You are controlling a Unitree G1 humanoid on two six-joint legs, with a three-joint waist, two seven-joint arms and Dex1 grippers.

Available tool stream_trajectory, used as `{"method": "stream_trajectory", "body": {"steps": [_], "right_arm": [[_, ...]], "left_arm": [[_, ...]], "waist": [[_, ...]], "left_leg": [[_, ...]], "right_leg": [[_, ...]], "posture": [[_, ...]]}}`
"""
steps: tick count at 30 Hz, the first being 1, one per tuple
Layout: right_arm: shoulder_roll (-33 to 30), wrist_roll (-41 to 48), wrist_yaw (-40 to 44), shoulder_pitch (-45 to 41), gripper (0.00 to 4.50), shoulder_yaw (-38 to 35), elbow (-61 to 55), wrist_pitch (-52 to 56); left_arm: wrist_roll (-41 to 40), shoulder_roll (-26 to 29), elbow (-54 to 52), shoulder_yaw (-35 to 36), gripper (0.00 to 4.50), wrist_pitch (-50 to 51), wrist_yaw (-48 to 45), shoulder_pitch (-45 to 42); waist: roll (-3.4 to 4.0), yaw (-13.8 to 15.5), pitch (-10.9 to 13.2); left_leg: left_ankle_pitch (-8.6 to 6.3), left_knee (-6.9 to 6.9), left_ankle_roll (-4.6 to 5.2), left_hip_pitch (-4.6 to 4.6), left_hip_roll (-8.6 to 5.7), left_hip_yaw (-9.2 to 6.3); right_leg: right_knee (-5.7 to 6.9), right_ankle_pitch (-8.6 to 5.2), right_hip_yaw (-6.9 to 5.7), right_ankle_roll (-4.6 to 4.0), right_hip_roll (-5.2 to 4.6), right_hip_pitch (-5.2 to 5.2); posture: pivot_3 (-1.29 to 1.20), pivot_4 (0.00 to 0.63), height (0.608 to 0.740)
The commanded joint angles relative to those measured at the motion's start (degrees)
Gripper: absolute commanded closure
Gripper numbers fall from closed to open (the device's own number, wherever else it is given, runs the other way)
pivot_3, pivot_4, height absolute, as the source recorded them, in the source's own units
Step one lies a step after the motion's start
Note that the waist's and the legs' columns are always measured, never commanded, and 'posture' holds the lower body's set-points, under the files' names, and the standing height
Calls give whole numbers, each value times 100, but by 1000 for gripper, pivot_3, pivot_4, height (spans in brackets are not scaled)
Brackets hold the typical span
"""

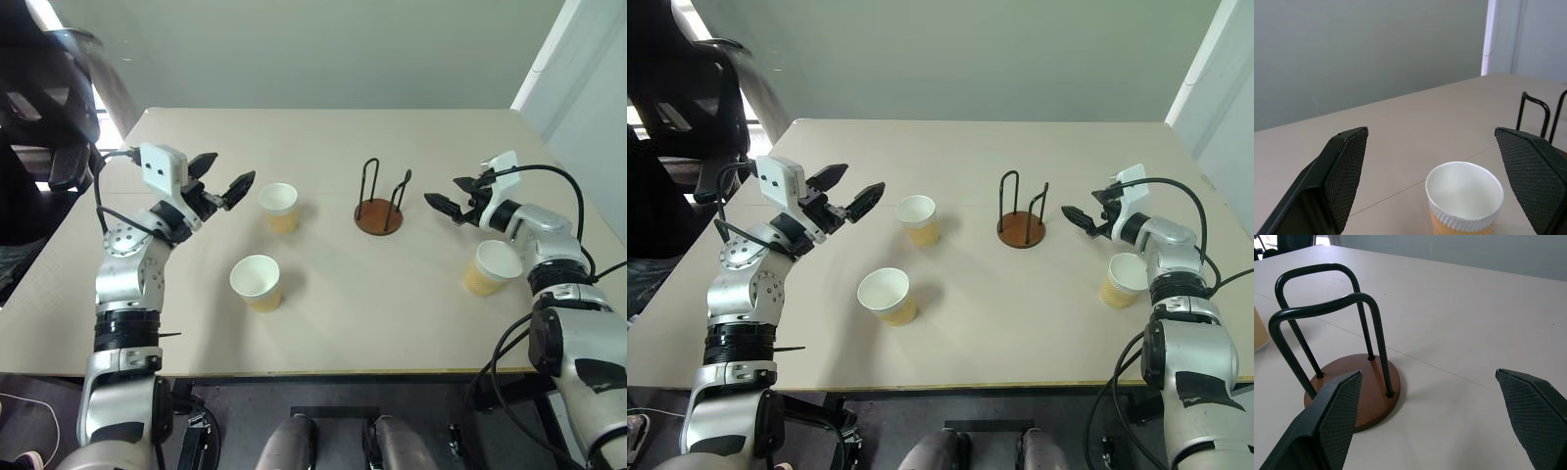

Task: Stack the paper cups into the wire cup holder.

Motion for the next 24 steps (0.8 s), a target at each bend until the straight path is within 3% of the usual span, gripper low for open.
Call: {"method": "stream_trajectory", "body": {"steps": [1, 24], "right_arm": [[-50, 90, 21, -53, 0, -75, -198, -5], [-342, -152, 469, 153, 0, 344, -735, 742]], "left_arm": [[-51, 102, -56, 82, 49, -35, -58, -140], [79, 72, 188, 25, 49, -246, -93, -255]], "waist": [[0, 0, 0], [0, 15, 0]], "left_leg": [[0, 0, 0, 0, 0, 0], [2, 0, 3, -1, 0, 0]], "right_leg": [[0, 0, 0, 0, 0, 0], [-1, 0, 0, 0, 0, 0]], "posture": [[0, 150, 740], [0, 150, 740]]}}
